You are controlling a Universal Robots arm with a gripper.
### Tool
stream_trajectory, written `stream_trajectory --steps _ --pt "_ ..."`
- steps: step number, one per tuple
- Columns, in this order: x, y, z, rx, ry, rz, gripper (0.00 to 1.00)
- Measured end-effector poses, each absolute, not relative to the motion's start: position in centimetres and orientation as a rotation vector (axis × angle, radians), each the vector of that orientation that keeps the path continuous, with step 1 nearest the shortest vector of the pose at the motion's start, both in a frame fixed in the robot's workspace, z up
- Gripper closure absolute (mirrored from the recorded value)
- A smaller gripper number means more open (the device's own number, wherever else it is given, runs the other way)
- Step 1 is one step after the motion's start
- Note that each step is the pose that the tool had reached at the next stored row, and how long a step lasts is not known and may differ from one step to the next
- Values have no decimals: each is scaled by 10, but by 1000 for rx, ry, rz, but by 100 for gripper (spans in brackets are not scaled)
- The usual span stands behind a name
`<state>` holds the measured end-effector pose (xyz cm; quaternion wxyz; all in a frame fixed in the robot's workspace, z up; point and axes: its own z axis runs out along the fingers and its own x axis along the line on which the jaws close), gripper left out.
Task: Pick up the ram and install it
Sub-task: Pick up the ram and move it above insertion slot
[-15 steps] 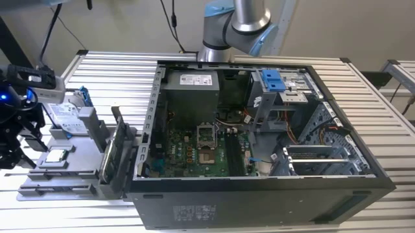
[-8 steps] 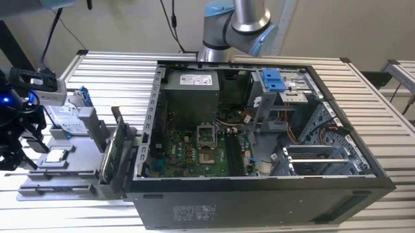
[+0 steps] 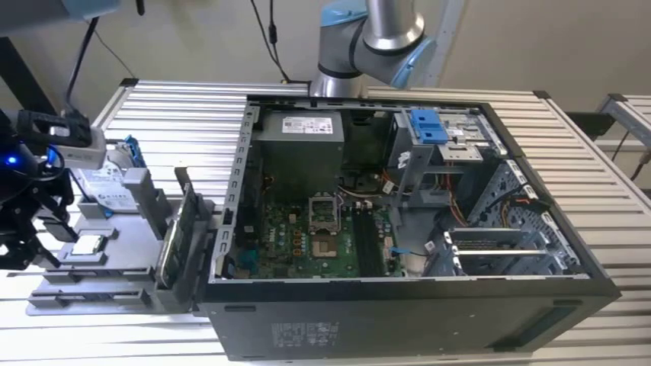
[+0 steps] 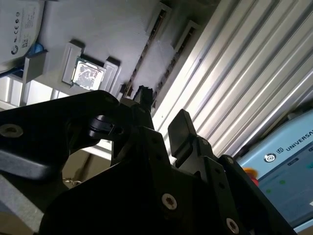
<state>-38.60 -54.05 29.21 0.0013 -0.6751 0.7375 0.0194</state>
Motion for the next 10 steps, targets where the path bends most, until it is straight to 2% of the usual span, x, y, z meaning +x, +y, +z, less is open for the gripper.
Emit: stream_trajectory --steps 10 --pt "-386 -541 290 -2119 2315 61 58"
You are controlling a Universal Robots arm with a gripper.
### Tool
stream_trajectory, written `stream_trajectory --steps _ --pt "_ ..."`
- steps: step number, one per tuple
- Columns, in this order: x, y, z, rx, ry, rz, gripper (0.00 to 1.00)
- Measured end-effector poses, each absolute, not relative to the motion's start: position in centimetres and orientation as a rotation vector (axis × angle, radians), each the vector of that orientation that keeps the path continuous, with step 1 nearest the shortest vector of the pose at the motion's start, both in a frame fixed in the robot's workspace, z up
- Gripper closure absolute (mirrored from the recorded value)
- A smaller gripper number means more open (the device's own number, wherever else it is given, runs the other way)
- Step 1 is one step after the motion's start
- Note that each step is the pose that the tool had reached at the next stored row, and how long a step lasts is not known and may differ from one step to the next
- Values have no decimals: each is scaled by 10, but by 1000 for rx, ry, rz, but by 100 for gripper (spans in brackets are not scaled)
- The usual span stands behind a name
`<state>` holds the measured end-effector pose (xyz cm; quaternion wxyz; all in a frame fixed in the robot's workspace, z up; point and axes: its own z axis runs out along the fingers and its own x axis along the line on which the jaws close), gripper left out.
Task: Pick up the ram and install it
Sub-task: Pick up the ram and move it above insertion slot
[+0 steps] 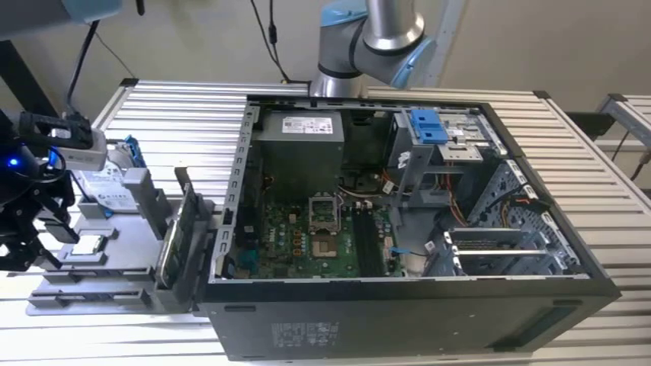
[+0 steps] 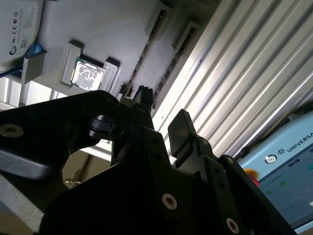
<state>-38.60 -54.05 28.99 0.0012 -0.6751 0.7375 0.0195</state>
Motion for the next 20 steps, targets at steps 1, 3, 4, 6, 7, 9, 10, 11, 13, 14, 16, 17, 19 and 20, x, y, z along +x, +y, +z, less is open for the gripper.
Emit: stream_trajectory --steps 1,3,4,6,7,9,10,11,13,14,16,17,19,20 --pt "-386 -541 290 -2119 2315 61 58" --pt "-386 -541 290 -2119 2315 61 58" --pt "-386 -541 290 -2119 2315 61 58" --pt "-386 -540 289 -2119 2315 61 58" --pt "-386 -540 289 -2119 2315 61 58" --pt "-386 -541 287 -2120 2314 61 58" --pt "-386 -541 286 -2121 2314 61 58" --pt "-386 -541 285 -2121 2313 61 58" --pt "-386 -541 282 -2123 2312 61 58" --pt "-386 -541 281 -2123 2311 61 58" --pt "-386 -541 278 -2124 2310 61 58" --pt "-386 -541 276 -2125 2310 61 58" --pt "-386 -541 273 -2127 2308 61 58" --pt "-386 -541 271 -2128 2307 61 58"
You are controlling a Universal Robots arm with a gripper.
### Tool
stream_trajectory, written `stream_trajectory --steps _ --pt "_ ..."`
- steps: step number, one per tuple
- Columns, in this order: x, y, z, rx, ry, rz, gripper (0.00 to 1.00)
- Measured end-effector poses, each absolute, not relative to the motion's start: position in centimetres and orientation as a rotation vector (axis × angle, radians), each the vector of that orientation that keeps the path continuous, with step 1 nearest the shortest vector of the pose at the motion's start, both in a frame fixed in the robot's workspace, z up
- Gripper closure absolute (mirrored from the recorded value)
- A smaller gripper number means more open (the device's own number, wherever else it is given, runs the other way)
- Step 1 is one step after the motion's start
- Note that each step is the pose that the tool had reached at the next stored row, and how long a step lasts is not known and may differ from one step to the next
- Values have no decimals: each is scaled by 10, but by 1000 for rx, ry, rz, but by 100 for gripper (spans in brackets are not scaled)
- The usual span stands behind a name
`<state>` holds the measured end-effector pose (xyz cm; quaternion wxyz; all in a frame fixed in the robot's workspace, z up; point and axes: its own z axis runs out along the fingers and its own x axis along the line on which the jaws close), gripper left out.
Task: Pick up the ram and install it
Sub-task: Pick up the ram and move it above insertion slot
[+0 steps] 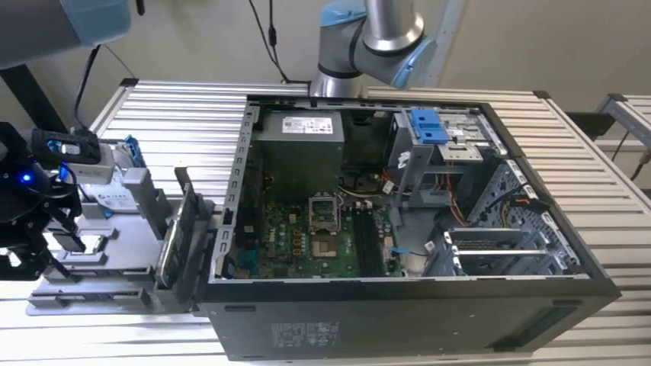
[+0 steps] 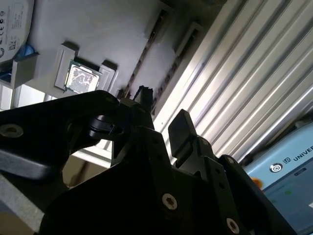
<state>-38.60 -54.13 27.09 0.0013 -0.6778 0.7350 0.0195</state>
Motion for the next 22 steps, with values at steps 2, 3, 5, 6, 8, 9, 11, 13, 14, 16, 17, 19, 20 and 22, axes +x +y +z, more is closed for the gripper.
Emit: stream_trajectory --steps 2,3,5,6,8,9,11,13,14,16,17,19,20,22 --pt "-386 -542 267 -2129 2306 61 58" --pt "-386 -542 266 -2130 2305 61 58" --pt "-386 -543 262 -2132 2303 61 58" --pt "-386 -543 260 -2133 2303 61 58" --pt "-386 -544 256 -2135 2301 61 58" --pt "-386 -544 255 -2136 2300 61 58" --pt "-386 -545 251 -2137 2299 61 58" --pt "-386 -545 247 -2139 2297 61 58" --pt "-386 -546 245 -2139 2296 61 58" --pt "-386 -547 242 -2141 2295 61 58" --pt "-386 -547 240 -2142 2295 61 58" --pt "-386 -547 236 -2143 2293 61 58" --pt "-386 -548 235 -2144 2292 61 58" --pt "-386 -548 231 -2146 2291 61 58"
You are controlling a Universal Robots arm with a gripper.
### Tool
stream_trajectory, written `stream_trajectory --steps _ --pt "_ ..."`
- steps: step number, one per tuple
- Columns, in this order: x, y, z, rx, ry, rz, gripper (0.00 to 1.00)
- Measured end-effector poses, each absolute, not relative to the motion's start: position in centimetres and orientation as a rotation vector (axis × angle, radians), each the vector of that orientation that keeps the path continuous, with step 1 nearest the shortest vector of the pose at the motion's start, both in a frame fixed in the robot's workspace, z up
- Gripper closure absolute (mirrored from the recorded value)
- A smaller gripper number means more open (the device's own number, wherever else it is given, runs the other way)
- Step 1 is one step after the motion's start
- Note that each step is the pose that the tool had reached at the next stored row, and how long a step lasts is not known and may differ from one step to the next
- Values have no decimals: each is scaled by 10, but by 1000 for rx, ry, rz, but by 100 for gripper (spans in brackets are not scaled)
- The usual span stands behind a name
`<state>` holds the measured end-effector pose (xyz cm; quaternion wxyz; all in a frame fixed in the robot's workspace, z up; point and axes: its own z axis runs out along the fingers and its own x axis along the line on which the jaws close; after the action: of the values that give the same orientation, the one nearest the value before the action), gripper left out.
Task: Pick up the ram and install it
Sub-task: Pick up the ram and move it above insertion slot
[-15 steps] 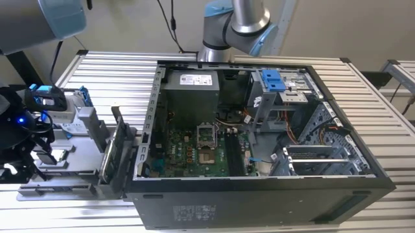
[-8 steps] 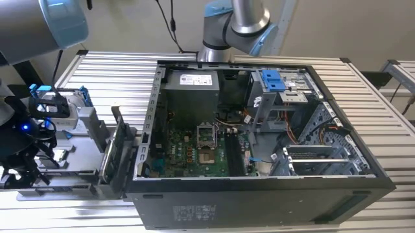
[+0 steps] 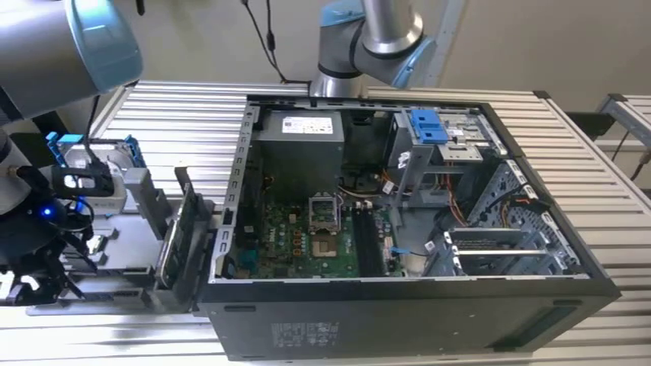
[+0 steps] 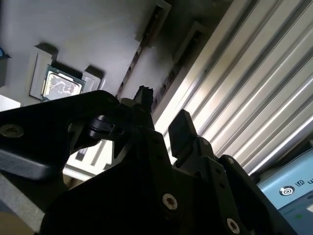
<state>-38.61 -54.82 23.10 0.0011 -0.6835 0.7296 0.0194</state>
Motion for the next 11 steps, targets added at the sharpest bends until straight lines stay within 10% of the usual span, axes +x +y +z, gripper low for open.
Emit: stream_trajectory --steps 11 --pt "-388 -549 215 -2158 2279 60 58"
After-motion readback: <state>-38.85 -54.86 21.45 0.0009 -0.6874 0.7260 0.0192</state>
